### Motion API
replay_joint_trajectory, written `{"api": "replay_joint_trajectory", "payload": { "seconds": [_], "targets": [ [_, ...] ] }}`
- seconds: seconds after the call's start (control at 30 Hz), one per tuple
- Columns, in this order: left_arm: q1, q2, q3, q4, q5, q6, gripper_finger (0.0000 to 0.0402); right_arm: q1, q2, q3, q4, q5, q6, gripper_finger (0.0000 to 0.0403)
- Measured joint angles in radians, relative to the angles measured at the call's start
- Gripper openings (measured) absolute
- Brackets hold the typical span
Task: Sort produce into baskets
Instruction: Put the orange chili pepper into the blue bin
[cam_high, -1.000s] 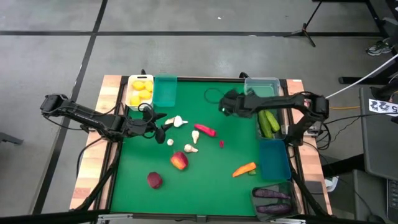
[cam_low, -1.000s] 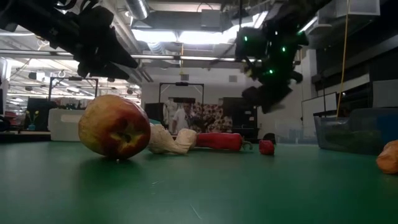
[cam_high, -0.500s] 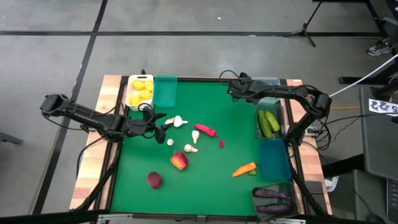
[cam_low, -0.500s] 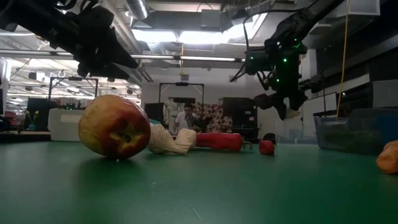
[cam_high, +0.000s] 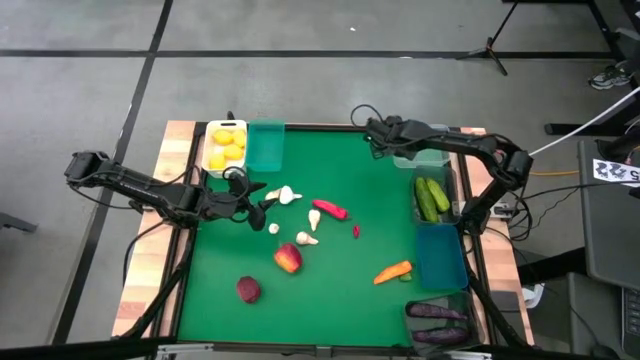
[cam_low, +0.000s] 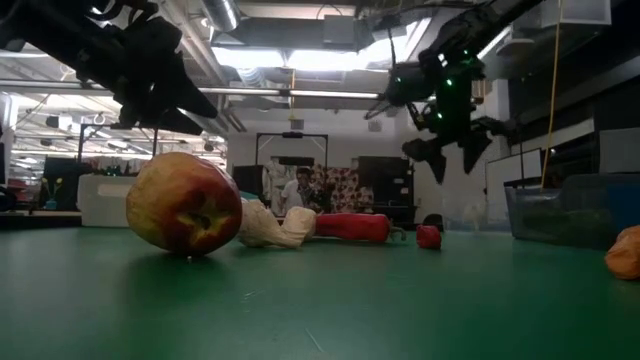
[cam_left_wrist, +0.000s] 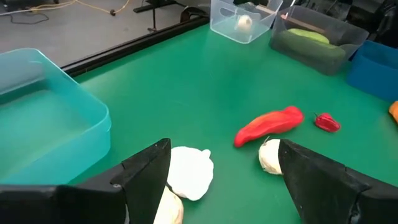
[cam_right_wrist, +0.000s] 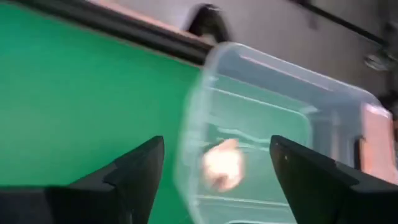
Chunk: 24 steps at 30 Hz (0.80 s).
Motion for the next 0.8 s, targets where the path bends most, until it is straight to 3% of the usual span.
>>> {"api": "replay_joint_trajectory", "payload": {
  "seconds": [0.13, 0.3, 0.37, 0.57, 0.8],
  "targets": [
    [0.0, 0.0, 0.0, 0.0, 0.0, 0.005, 0.029, 0.055, 0.0, 0.093, 0.0, -0.184, -0.149, 0.0293],
    [-0.018, 0.0, 0.0, 0.0, 0.005, 0.014, 0.029, 0.208, -0.011, 0.178, -0.065, -0.618, -0.403, 0.0293],
    [-0.033, 0.0, 0.0, 0.0, 0.007, 0.017, 0.029, 0.297, -0.028, 0.182, -0.131, -0.71, -0.459, 0.0293],
    [-0.062, 0.0, 0.0, 0.0, 0.006, 0.018, 0.029, 0.632, -0.067, 0.117, -0.259, -0.571, -0.41, 0.0294],
    [-0.061, 0.0, 0.0, 0.0, 0.006, 0.018, 0.029, 0.955, -0.068, 0.031, -0.136, -0.456, -0.219, 0.0294]
  ]
}}
